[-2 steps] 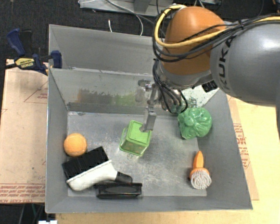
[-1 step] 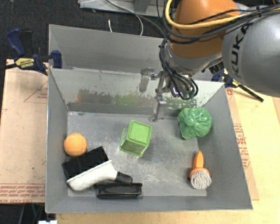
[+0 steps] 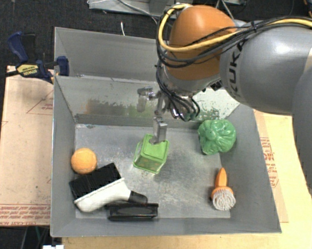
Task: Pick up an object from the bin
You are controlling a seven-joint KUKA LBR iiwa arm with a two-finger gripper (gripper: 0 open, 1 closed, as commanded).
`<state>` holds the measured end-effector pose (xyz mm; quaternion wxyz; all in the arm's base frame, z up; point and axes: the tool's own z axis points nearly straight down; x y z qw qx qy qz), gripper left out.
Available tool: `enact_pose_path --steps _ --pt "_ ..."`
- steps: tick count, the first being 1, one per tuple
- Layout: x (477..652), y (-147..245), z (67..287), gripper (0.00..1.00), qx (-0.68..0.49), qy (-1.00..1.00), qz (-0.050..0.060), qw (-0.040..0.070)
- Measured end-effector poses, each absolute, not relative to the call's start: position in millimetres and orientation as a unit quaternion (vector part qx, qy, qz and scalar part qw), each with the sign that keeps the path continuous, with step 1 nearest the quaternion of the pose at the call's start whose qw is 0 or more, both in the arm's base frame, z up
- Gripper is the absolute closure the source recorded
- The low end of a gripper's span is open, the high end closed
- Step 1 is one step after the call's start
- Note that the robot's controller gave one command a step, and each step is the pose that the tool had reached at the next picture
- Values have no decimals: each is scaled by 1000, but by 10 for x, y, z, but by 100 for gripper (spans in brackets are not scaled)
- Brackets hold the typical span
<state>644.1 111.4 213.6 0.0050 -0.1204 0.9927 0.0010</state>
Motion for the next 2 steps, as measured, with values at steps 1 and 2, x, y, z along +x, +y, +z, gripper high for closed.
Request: enact_pose_path --steps 1,2 --pt "6170 1649 2174 100 -121 993 0 14" --pt "6171 1648 2174 100 -121 993 0 14"
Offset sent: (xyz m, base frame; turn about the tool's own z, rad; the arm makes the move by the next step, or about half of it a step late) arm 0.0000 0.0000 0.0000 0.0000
